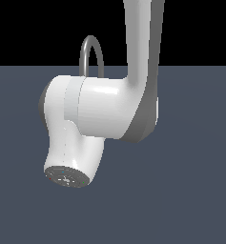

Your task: Turn on the faucet by rotating a designated handle.

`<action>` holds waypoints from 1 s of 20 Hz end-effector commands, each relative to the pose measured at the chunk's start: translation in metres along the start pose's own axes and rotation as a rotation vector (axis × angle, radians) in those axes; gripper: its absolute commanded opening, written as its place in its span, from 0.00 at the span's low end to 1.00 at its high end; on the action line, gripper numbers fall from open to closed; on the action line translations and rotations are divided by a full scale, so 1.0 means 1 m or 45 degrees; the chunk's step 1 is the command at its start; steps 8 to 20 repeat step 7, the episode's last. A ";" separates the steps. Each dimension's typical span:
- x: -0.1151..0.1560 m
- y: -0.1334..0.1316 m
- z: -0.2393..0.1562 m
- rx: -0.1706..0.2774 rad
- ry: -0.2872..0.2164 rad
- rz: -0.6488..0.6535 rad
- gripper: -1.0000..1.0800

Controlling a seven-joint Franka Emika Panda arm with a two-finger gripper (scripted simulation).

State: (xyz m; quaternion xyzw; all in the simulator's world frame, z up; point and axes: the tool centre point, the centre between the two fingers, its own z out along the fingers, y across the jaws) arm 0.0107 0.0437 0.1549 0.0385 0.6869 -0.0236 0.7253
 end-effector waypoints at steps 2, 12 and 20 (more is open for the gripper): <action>0.035 -0.032 -0.009 0.048 0.064 -0.025 0.00; 0.049 -0.051 -0.010 0.078 0.066 -0.031 0.00; 0.049 -0.051 -0.010 0.078 0.066 -0.031 0.00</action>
